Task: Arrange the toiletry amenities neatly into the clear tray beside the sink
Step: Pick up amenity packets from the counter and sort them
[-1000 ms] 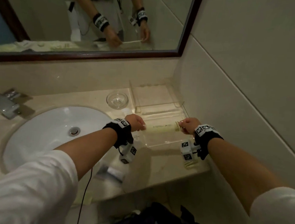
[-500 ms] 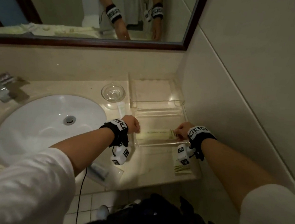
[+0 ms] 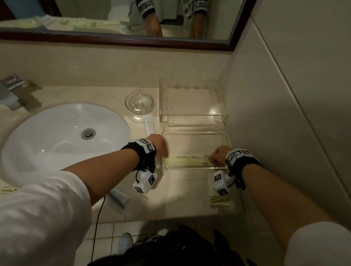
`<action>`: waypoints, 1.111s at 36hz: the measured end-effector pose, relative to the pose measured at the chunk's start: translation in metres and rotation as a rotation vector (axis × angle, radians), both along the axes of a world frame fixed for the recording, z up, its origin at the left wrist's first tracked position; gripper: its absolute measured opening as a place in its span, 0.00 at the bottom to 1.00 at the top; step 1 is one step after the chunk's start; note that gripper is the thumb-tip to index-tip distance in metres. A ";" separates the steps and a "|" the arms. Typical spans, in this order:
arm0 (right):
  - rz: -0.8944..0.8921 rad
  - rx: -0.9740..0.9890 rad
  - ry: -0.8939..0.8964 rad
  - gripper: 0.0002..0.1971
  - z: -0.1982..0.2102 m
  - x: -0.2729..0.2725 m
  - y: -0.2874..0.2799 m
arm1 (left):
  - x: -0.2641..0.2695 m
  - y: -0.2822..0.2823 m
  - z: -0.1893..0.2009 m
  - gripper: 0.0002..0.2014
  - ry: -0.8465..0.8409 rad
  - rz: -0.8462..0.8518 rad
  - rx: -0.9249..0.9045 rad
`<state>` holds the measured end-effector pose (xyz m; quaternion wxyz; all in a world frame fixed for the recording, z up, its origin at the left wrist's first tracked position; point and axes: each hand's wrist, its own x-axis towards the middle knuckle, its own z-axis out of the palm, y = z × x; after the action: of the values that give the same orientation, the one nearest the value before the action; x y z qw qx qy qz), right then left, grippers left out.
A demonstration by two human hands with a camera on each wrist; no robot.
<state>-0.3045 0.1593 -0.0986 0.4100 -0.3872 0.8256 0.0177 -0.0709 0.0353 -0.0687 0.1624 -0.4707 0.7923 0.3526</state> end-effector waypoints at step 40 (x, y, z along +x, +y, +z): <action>0.112 0.118 0.089 0.14 -0.021 -0.007 -0.009 | -0.008 0.006 -0.005 0.11 -0.025 0.023 0.051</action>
<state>-0.3114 0.1499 -0.1192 0.3936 -0.4069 0.8174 0.1064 -0.0793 0.0414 -0.0742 0.1800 -0.4797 0.7756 0.3686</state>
